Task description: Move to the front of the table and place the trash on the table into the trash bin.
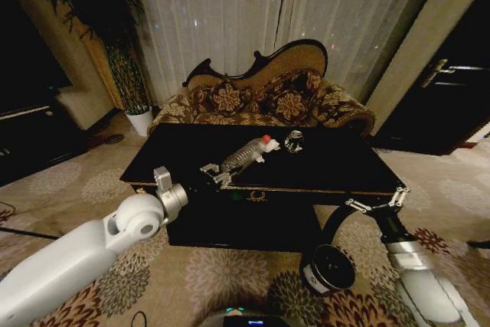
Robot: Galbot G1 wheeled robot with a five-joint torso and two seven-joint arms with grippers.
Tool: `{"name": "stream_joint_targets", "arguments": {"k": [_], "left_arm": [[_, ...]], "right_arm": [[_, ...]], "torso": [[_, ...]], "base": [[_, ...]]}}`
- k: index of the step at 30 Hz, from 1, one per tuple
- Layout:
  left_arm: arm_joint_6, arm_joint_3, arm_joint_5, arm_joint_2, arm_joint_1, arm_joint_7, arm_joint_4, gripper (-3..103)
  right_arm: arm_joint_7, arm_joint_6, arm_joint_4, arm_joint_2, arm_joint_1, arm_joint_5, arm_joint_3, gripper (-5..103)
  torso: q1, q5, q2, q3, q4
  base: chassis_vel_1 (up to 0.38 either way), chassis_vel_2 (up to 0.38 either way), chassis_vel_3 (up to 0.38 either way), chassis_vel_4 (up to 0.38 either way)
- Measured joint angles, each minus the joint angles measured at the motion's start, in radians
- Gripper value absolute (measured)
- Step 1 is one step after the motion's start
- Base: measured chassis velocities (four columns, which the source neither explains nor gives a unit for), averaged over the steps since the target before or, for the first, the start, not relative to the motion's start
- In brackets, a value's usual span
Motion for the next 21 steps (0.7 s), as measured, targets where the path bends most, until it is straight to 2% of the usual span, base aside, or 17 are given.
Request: {"name": "stream_joint_targets", "arguments": {"k": [5, 11, 14, 21], "left_arm": [[0.01, 0.03, -0.047, 0.006, -0.012, -0.003, -0.051, 40], [0.018, 0.14, -0.068, -0.031, -0.06, -0.017, -0.052, 40], [0.019, 0.222, -0.078, -0.077, -0.114, -0.027, -0.026, 40], [0.02, 0.338, -0.081, -0.151, -0.242, -0.044, 0.022, 40]], "right_arm": [[0.017, 0.032, 0.02, 0.023, 0.007, -0.086, -0.014, 100], [0.031, 0.054, 0.059, 0.035, 0.001, -0.157, -0.03, 100], [0.032, 0.059, 0.078, 0.061, -0.001, -0.188, -0.049, 100], [0.02, 0.067, 0.114, 0.108, -0.02, -0.228, -0.074, 100]], "torso": [[0.0, 0.0, 0.0, 0.0, 0.0], [0.0, -0.0001, 0.0, 0.0, 0.0001], [0.0, 0.0, 0.0, 0.0, 0.0001], [0.0, 0.0, 0.0, 0.0, -0.0002]], "base": [[0.0, 0.0, 0.0, 0.0], [0.0, 0.0, 0.0, 0.0], [0.0, 0.0, 0.0, 0.0], [0.0, 0.0, 0.0, 0.0]]}}
